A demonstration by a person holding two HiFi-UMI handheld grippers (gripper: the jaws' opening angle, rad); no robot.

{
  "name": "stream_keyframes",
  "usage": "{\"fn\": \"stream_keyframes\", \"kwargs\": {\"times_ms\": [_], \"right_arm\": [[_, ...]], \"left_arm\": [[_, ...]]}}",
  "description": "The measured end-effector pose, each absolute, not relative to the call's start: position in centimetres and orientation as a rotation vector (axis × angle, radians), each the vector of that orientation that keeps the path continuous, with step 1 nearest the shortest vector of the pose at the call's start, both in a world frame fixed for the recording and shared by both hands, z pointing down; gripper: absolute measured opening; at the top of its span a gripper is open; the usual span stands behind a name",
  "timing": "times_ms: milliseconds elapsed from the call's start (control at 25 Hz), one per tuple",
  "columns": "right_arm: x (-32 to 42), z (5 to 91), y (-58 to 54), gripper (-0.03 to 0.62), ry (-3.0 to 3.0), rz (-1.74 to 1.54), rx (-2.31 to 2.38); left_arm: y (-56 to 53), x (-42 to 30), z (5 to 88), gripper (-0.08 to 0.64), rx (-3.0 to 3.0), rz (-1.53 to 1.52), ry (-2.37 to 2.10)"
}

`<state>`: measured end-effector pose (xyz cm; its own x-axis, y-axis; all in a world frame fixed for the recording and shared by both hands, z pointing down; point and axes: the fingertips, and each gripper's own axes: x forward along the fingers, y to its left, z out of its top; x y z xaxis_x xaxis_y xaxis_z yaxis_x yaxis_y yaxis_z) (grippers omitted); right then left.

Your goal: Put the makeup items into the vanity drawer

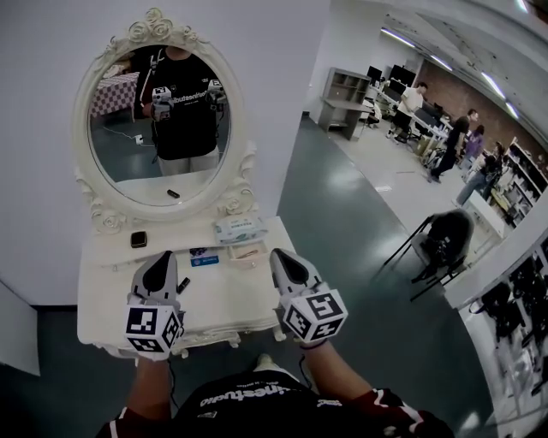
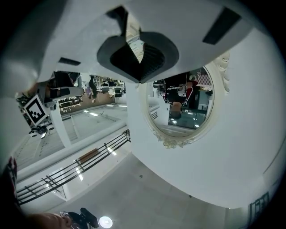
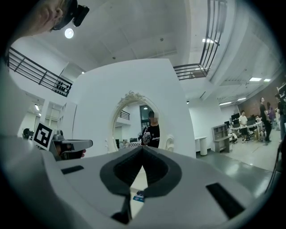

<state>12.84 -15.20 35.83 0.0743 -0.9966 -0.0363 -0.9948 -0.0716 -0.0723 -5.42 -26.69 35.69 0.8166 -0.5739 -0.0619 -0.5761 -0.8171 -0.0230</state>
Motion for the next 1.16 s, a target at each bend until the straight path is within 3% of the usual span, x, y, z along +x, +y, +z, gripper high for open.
{"fn": "stream_keyframes", "kwargs": {"times_ms": [1160], "right_arm": [[13.0, 36.3, -13.5, 0.003, 2.067, -0.018, -2.359]], "left_arm": [[-25.3, -3.2, 36.0, 0.005, -3.02, 0.103, 0.799]]}}
